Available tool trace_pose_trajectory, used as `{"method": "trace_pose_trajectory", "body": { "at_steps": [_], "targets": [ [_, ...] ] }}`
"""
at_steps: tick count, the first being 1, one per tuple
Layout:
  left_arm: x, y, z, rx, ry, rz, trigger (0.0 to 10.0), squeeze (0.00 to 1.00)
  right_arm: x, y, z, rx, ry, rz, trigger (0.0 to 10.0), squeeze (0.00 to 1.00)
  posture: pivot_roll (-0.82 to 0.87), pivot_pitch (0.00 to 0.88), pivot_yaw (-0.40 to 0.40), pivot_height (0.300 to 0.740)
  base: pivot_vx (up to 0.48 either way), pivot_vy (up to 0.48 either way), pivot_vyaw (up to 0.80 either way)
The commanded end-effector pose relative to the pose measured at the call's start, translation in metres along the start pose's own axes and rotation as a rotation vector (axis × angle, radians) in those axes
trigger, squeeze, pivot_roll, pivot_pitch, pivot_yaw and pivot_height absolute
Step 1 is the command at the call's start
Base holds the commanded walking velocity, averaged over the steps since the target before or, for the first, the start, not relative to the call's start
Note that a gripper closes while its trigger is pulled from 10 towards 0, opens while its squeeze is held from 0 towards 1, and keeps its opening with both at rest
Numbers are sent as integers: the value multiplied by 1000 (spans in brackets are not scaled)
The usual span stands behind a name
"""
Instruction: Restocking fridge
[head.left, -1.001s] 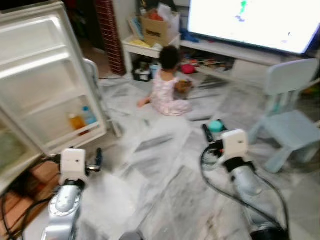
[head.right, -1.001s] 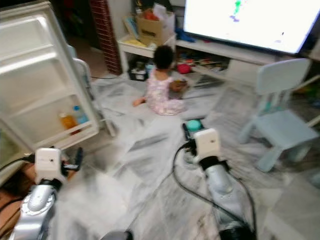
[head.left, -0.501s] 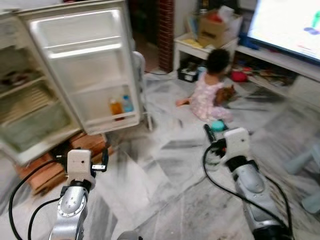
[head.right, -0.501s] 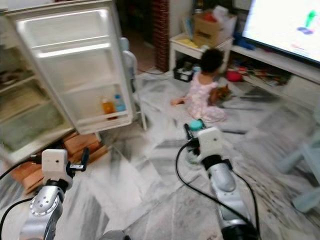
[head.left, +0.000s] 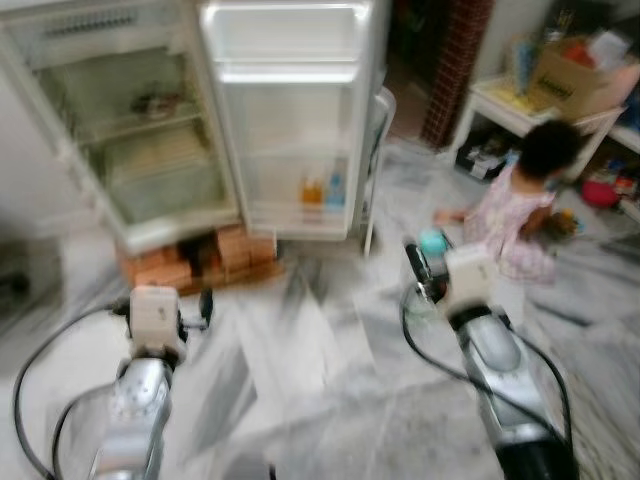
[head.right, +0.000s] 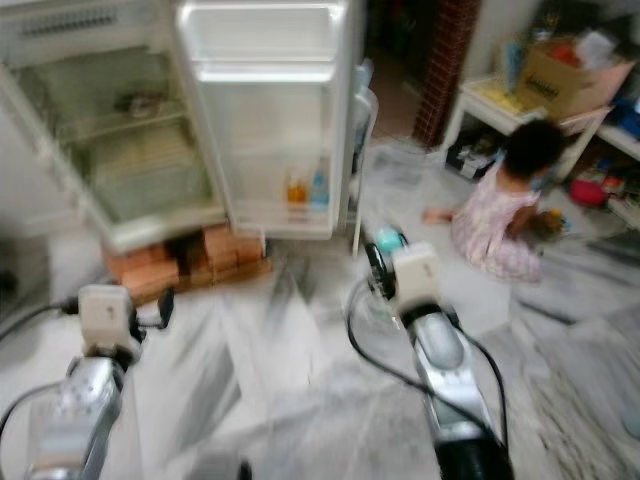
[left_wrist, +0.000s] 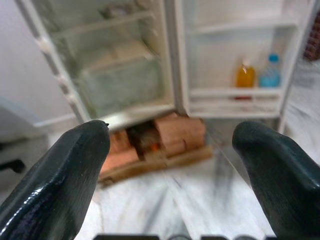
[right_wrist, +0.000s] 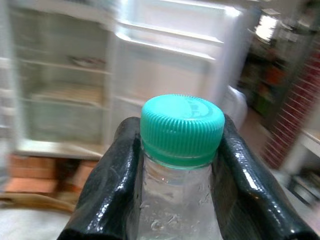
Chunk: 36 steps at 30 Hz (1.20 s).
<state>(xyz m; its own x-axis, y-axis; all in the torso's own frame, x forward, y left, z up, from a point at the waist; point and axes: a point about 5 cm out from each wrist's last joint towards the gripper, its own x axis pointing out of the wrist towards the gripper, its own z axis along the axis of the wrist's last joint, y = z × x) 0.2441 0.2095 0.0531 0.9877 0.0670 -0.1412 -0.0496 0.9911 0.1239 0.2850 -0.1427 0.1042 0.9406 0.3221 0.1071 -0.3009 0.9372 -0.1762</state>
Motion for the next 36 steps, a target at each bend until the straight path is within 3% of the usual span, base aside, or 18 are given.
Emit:
{"method": "trace_pose_trajectory", "body": {
  "at_steps": [1,29,36],
  "targets": [
    [-1,-3,0,-10,-1,-9,10000,0,-1,-9,3,-21,-12,-15,10000,0,36,0,-16,740,277,0,481],
    [2,-9,-1,-13,-5,-29,10000,0,4,-4,4,-9,-23,13,10000,0,35,0,-22,740,316,353,0],
    [3,-11,0,-2,-12,-41,10000,0,5,-2,6,-2,-41,24,10000,0,34,0,-23,740,448,34,0]
  ]
}}
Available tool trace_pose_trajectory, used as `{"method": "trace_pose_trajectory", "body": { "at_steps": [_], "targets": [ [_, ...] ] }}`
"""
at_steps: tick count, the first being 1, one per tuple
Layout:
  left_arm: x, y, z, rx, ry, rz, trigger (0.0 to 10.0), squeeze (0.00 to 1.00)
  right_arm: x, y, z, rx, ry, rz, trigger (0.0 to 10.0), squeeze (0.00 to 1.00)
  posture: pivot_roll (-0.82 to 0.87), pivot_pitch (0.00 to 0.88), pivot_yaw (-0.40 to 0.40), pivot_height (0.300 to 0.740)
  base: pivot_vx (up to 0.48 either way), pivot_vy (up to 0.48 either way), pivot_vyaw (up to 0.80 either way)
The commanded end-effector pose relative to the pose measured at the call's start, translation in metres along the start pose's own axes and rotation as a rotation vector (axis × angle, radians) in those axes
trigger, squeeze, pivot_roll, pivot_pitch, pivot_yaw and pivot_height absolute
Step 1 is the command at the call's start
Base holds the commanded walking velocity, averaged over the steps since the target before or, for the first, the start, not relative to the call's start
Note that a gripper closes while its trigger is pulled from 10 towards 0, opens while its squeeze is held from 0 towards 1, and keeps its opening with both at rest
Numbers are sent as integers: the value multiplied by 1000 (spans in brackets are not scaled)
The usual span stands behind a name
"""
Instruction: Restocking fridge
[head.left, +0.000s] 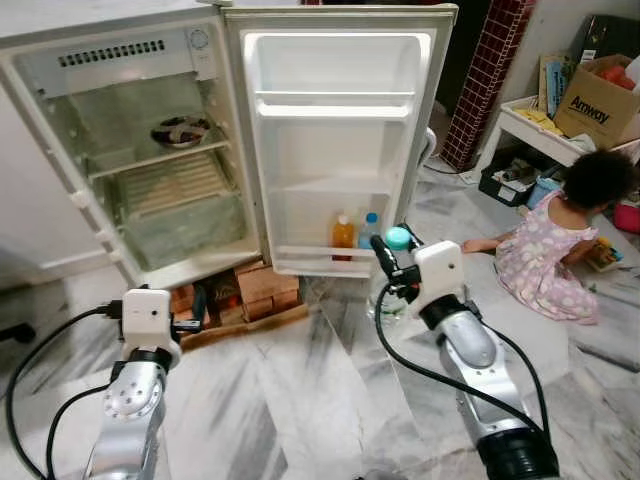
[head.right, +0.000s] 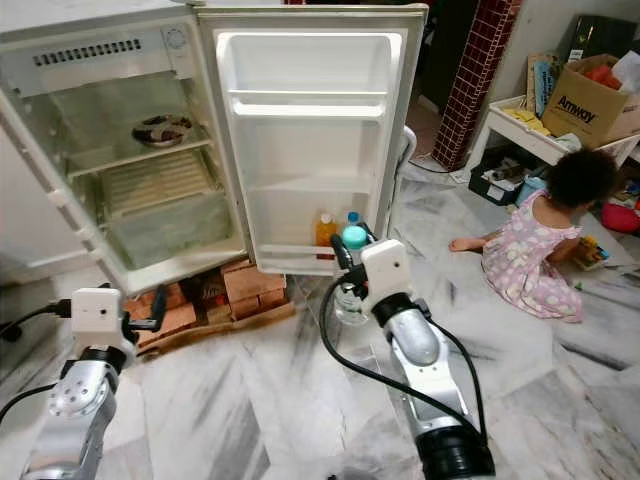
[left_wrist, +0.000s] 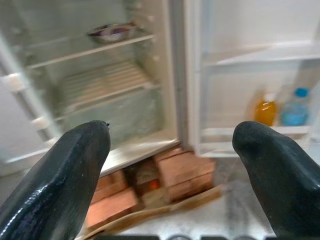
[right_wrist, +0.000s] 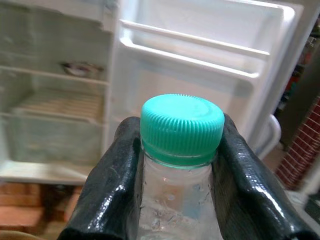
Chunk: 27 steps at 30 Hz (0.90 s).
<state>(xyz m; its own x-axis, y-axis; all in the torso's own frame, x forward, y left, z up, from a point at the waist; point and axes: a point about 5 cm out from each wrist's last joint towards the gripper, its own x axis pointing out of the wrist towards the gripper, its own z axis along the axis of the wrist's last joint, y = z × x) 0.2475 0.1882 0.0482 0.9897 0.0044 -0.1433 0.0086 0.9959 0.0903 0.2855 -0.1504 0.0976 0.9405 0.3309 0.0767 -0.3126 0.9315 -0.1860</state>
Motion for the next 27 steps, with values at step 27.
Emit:
{"method": "trace_pose_trajectory", "body": {
  "at_steps": [27],
  "targets": [
    [2,6,-1,7,7,21,10000,0,6,8,13,-5,-74,68,10000,0,29,0,-26,740,444,0,141]
  ]
}}
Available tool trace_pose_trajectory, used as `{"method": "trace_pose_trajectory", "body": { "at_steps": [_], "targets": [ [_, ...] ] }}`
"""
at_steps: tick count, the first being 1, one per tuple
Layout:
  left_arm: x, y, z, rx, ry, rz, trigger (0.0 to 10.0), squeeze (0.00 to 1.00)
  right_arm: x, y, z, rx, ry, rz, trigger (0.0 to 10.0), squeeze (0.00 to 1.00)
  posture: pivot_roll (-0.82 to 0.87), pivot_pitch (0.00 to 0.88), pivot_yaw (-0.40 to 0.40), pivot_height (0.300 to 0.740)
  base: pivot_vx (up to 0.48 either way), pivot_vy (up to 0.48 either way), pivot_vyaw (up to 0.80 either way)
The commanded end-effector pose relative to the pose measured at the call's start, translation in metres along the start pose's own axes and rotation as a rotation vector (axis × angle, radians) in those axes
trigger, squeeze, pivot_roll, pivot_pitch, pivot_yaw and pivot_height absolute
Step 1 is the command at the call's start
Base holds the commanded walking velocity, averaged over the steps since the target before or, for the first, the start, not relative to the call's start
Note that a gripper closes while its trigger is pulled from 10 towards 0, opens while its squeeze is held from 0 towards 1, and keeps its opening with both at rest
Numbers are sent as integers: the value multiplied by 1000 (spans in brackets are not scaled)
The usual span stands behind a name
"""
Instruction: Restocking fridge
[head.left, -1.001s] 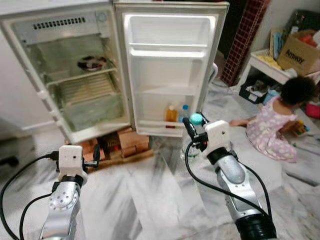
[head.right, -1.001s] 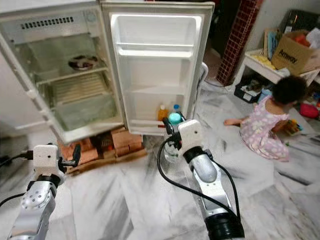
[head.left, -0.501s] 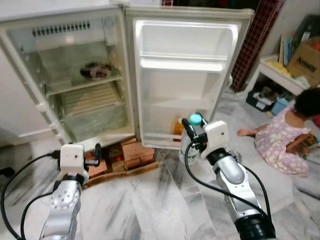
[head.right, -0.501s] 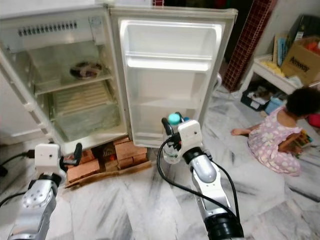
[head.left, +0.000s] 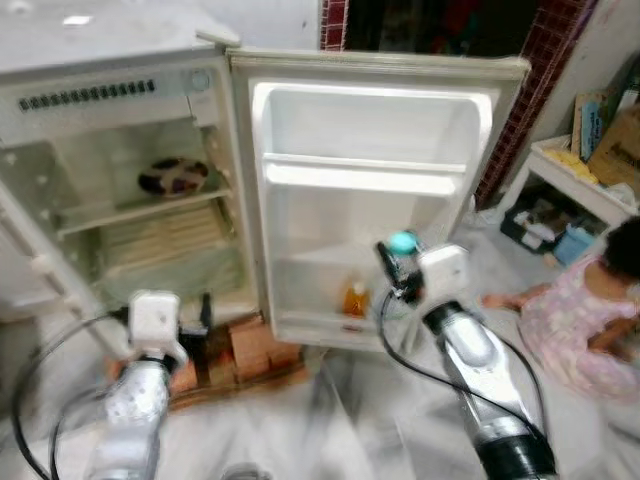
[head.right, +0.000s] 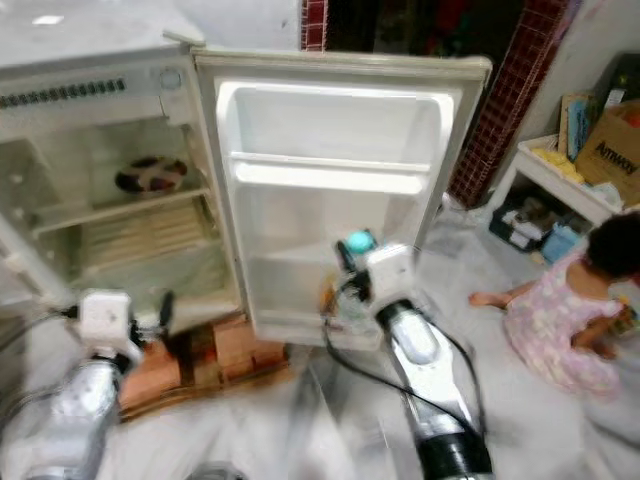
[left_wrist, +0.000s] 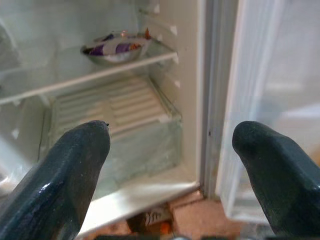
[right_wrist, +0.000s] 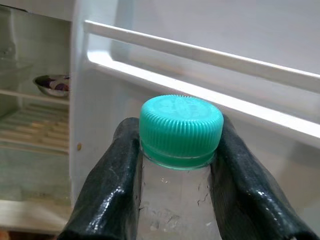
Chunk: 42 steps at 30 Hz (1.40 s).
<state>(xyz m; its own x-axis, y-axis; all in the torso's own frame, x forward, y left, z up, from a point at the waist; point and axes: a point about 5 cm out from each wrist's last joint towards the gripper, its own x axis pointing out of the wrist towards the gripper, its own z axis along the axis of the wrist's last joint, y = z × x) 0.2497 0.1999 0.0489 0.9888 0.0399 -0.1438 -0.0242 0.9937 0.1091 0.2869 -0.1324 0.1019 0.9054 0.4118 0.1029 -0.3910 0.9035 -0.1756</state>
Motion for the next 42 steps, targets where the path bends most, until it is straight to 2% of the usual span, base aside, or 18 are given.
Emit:
{"method": "trace_pose_trajectory", "body": {
  "at_steps": [1,17,22,28,32,34,36,37,38,42],
  "targets": [
    [-1,-6,0,-8,2,-15,10000,0,-2,-7,7,-16,-32,-10,10000,0,30,0,-26,740,0,0,800],
    [-1,-6,-3,-6,17,-13,10000,0,-2,-3,4,-4,-23,34,10000,0,33,0,-23,740,0,0,787],
    [-3,-5,-4,-1,25,-10,10000,0,-1,-7,3,7,-16,-20,10000,0,36,0,-23,740,0,0,165],
    [-5,-8,-4,-35,24,-23,10000,0,0,-12,5,8,-35,-61,10000,0,37,0,-25,740,0,0,0],
    [-10,-4,-4,-34,15,-7,10000,0,-3,-17,3,23,-24,-131,10000,0,40,0,-31,740,0,0,0],
    [-11,0,-7,28,24,1,10000,0,-6,-19,-2,53,-4,-182,10000,0,39,0,-32,740,0,0,0],
    [-7,12,-4,156,6,-28,10000,0,-11,-16,-8,59,23,-195,10000,0,41,0,-33,740,0,0,0],
    [0,23,0,177,16,-42,10000,0,-11,-13,-10,52,29,-176,10000,0,43,0,-33,740,0,0,0],
    [2,25,2,182,21,-46,10000,0,-11,-12,-10,51,29,-170,10000,0,43,0,-33,740,0,0,0],
    [8,30,16,290,28,-106,10000,0,-10,-13,-9,43,27,-171,10000,0,43,0,-36,740,0,0,0]
  ]
}}
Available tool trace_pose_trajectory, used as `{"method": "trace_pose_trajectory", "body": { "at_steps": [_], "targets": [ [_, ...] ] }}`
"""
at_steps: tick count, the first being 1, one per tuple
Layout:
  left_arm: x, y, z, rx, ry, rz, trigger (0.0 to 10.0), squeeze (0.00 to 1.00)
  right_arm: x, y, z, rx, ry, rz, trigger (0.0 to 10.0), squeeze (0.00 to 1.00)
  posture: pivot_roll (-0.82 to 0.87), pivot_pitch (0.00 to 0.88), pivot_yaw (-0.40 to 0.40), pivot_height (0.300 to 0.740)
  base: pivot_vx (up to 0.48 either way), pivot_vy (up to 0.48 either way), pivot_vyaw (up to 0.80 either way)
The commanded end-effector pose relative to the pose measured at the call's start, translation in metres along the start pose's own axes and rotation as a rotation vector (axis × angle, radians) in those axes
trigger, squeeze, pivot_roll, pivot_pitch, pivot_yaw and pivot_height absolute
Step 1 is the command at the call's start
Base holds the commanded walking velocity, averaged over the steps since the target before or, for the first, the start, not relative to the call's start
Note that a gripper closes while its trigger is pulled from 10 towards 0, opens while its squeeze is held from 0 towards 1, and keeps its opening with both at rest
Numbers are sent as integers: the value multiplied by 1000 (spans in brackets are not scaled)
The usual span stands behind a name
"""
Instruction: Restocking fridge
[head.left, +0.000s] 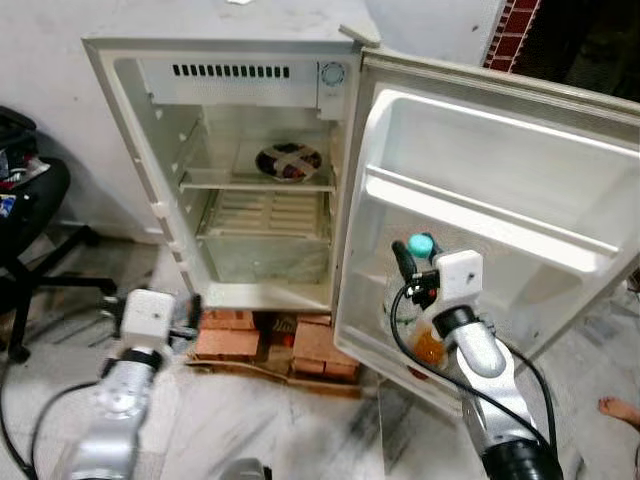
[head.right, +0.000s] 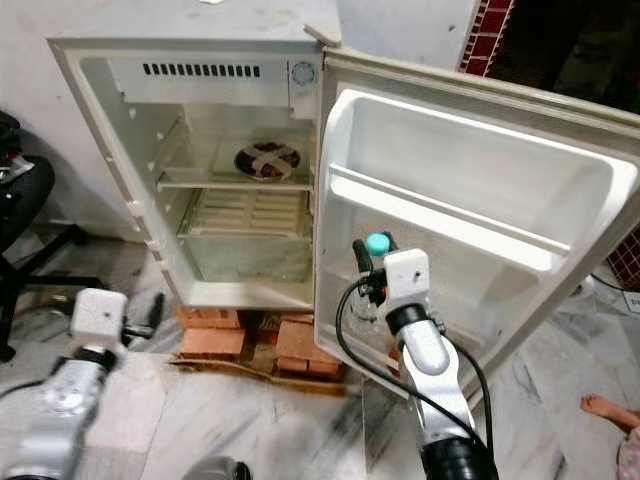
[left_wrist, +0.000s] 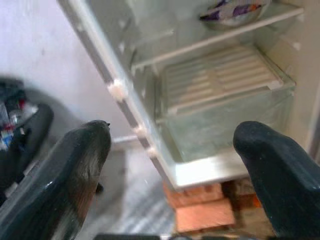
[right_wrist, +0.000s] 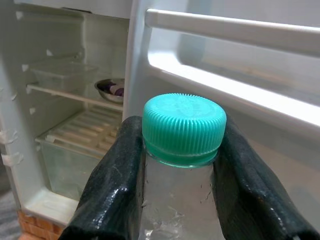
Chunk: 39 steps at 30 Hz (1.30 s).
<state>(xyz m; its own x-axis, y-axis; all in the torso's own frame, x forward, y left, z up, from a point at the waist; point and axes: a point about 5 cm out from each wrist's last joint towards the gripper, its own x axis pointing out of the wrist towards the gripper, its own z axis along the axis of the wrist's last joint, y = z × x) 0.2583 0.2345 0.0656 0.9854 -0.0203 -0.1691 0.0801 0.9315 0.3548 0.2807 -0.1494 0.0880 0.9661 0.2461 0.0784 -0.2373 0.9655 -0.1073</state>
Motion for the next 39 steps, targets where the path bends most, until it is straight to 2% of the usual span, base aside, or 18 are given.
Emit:
{"method": "trace_pose_trajectory", "body": {
  "at_steps": [1,3,4,5,7,10,12,16,20,25,28,29,32,36,39],
  "targets": [
    [0,-5,6,24,12,-55,10000,0,4,-2,6,-9,-24,-5,10000,0,43,0,-36,740,0,0,0],
    [-4,-11,13,24,-20,-76,10000,0,5,-5,7,-11,-27,-17,10000,0,44,0,-35,740,0,0,0],
    [-11,-18,17,-9,-46,-59,10000,0,4,-8,8,-13,-26,-37,10000,0,43,0,-36,740,0,0,0],
    [-11,-18,17,-9,-46,-59,10000,0,4,-8,8,-13,-26,-37,10000,0,43,0,-36,740,0,0,0],
    [-20,-29,13,-130,-50,-12,10000,0,0,-10,6,1,-20,-66,10000,0,43,0,-43,740,0,0,0],
    [-26,-36,8,-181,-46,11,10000,0,-3,-10,3,0,-10,-80,10000,0,44,0,-50,740,0,0,0],
    [-31,-43,6,-169,-51,40,10000,0,-7,-10,1,12,1,-96,10000,0,46,0,-56,740,0,0,0],
    [-34,-49,6,-128,-69,28,10000,0,-10,-9,-1,23,8,-86,10000,0,45,0,-54,740,0,0,0],
    [-33,-48,7,-145,-71,9,10000,0,-8,-10,-1,37,7,-98,10000,0,38,0,-48,740,0,0,0],
    [-30,-38,9,-110,-71,51,10000,0,-8,-13,0,43,5,-117,10000,0,32,0,-40,740,0,0,0],
    [-30,-37,10,-132,-79,65,10000,0,-10,-13,-1,52,10,-128,10000,0,32,0,-39,740,0,0,0],
    [-31,-40,10,-184,-65,63,10000,0,-11,-13,-1,59,12,-132,10000,0,31,0,-38,740,0,0,0],
    [-33,-40,10,-218,-51,89,10000,0,-13,-12,-2,68,13,-138,10000,0,31,0,-37,740,0,0,0],
    [-32,-42,12,-309,-57,99,10000,0,-13,-14,-3,90,21,-154,10000,0,31,0,-35,740,0,0,0],
    [-30,-42,14,-276,-80,96,10000,0,-12,-14,-3,91,20,-150,10000,0,30,0,-34,740,0,0,0]
  ]
}}
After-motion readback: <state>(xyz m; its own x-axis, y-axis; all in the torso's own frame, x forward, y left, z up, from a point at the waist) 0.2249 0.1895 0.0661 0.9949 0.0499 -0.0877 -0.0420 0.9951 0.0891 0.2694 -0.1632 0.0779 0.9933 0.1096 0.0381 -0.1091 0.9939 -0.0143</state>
